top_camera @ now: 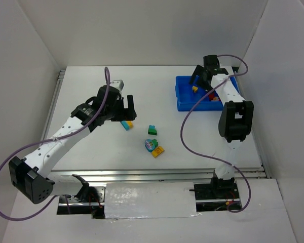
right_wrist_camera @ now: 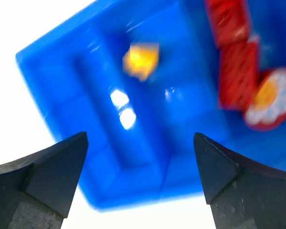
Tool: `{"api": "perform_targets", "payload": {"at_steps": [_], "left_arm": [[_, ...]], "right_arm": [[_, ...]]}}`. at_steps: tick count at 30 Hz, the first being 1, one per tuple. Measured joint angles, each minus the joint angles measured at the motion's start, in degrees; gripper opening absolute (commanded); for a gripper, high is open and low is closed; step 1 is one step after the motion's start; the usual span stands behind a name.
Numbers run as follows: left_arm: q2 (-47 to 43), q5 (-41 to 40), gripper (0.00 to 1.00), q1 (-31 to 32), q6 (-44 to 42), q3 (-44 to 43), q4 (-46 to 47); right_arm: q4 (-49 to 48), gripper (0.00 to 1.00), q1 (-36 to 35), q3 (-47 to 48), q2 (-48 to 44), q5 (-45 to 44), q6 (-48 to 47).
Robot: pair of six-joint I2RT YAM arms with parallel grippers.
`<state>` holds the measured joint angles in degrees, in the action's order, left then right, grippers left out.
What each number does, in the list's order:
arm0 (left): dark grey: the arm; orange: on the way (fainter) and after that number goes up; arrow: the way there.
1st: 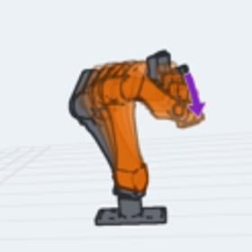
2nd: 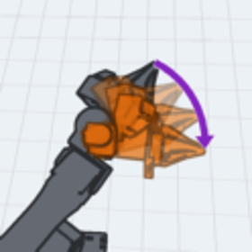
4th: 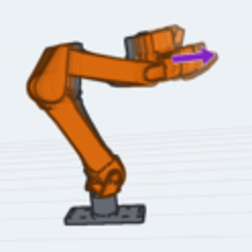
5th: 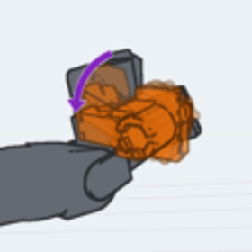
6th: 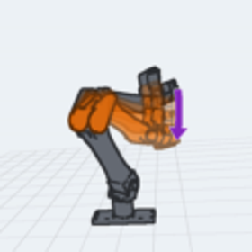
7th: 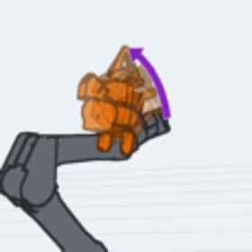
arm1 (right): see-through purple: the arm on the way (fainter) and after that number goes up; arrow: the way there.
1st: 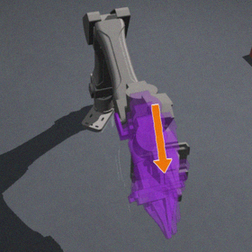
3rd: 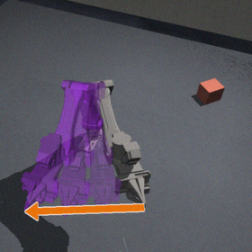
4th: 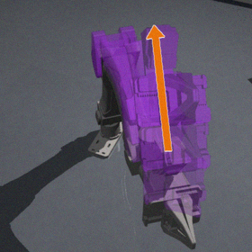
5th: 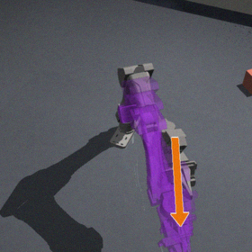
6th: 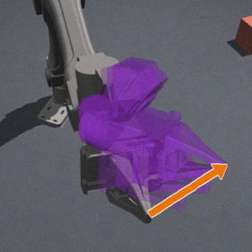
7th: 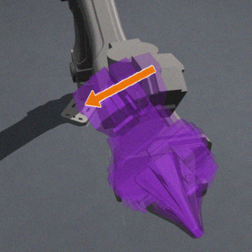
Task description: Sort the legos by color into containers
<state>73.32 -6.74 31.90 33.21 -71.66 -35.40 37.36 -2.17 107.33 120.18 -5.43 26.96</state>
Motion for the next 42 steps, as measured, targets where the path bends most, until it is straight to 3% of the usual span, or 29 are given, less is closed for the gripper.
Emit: {"api": "perform_targets", "payload": {"at_steps": [4,10,15,21,30,37,42], "left_arm": [[1.60,-2.49,0.99,-0.22,1.44,-0.63,-1.42],[2.19,-9.90,0.99,-1.16,7.15,-0.39,-5.70],[-0.94,-13.62,1.00,-2.47,12.33,2.93,-7.19],[-7.39,-15.02,1.00,-2.69,15.08,6.93,-8.13],[-12.87,-9.03,1.00,-2.84,14.97,14.62,-6.29],[-14.95,-2.10,0.99,-2.84,13.53,18.10,-2.54],[-14.45,0.63,1.00,-2.84,11.96,18.08,-0.17]], "right_arm": [[0.79,1.00,-5.55,-9.86,-10.86,0.02,0.90],[-2.32,1.00,-24.33,-24.09,-28.44,2.56,2.60],[-5.25,0.95,-35.41,-37.20,-32.76,6.60,4.57],[-3.48,0.94,-41.18,-39.89,-29.57,4.22,7.34],[-10.84,0.97,-46.42,-61.22,-42.66,8.68,2.47],[-15.87,0.97,-46.42,-62.31,-40.74,7.34,-3.85],[-17.31,0.97,-46.45,-59.84,-34.12,6.12,-7.50]]}}
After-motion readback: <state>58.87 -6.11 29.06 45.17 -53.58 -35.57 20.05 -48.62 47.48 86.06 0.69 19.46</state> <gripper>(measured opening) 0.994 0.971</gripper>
